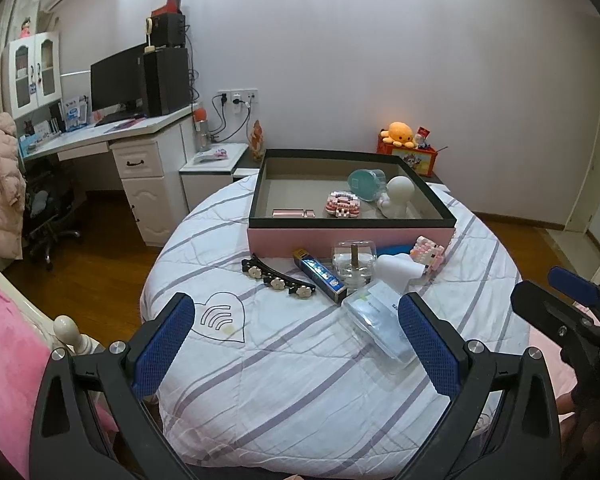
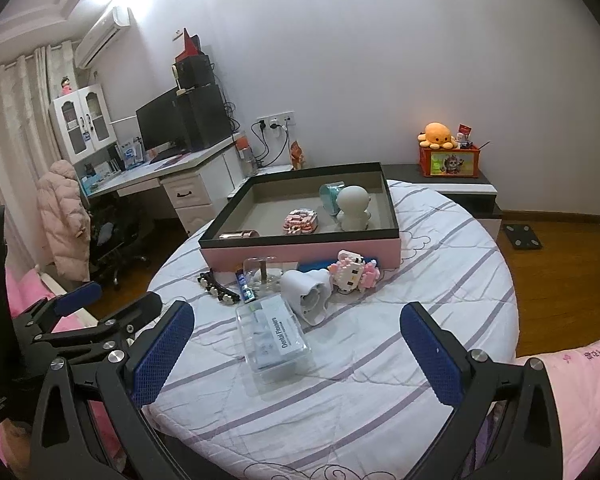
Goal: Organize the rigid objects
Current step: 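Withdraw both tools and move toward the remaining items on the table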
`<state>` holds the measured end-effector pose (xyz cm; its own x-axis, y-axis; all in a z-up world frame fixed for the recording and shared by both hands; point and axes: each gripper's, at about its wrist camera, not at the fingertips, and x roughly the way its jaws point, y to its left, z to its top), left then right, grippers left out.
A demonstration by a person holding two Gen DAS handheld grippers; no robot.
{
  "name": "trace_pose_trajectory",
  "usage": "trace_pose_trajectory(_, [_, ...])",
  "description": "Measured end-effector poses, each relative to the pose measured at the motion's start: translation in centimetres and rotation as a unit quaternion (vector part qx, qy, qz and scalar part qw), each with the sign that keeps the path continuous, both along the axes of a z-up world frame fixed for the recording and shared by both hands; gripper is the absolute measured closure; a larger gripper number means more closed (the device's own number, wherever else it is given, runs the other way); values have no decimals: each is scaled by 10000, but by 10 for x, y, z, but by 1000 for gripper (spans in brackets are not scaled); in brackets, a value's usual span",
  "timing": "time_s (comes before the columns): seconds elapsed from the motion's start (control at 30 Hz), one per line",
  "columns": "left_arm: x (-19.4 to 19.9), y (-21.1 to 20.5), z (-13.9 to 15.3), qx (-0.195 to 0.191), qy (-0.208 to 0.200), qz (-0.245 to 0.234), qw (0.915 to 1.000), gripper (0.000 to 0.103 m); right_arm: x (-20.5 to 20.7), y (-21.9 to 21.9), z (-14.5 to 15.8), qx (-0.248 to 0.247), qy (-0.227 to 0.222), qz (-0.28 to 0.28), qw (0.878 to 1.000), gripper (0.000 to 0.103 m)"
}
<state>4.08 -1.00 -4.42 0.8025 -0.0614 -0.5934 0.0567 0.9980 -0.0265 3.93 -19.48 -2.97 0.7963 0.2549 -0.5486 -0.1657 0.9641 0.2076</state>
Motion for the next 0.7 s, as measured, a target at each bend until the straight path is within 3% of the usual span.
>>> trace_pose_trajectory(0.7, [16, 10, -26, -80, 378, 124, 9992, 0, 10, -9, -11, -31, 229, -65, 9997, 0])
